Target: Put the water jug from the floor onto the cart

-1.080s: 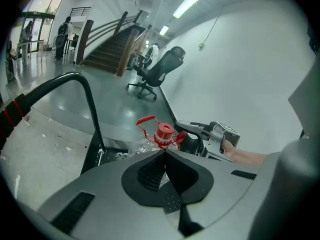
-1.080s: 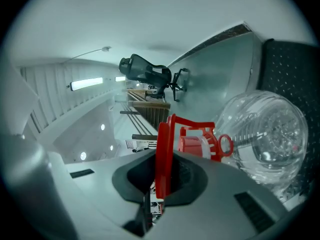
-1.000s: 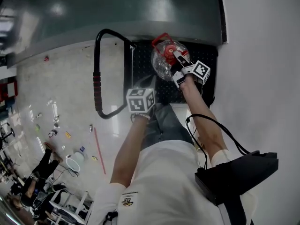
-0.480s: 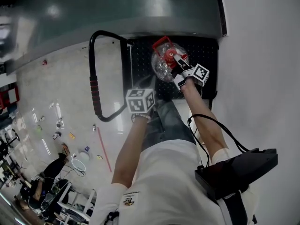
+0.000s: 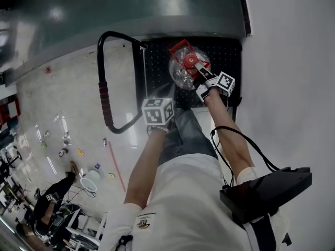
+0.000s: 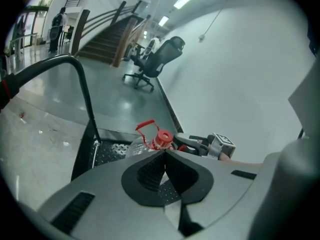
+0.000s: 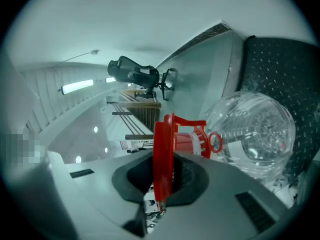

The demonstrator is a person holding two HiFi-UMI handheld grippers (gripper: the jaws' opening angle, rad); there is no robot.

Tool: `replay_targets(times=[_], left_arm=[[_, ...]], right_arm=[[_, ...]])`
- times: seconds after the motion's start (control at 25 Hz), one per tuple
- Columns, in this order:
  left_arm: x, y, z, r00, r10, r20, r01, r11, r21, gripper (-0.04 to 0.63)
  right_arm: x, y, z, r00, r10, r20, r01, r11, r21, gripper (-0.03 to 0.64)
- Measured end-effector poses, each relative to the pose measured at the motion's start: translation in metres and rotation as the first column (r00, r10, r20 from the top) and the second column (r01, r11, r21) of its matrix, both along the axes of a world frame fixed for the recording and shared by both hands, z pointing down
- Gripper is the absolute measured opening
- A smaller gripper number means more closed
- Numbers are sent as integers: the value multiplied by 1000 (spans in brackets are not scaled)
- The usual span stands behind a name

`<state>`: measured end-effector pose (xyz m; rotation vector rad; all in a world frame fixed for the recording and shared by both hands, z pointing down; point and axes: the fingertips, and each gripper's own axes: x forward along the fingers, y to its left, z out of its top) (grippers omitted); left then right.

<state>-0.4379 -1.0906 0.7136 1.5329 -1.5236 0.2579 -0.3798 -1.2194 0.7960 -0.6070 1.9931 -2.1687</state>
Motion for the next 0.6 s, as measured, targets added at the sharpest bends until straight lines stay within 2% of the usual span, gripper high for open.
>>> replay_targets(times=[0.16, 0.44, 0.6], left_arm=[[14, -1, 2, 999, 50, -6, -50, 999, 4, 2], [49, -2, 5, 988, 151, -23, -151, 989, 2, 2], [80, 11, 1, 982, 188, -23, -188, 982, 4, 2]], right_arm=[[23, 27, 13, 999, -10, -53, 10, 1000, -6, 31], [77, 54, 33, 983, 43, -178, -45, 999, -9, 31], [108, 71, 33, 980, 72, -188, -76, 997, -11, 31]])
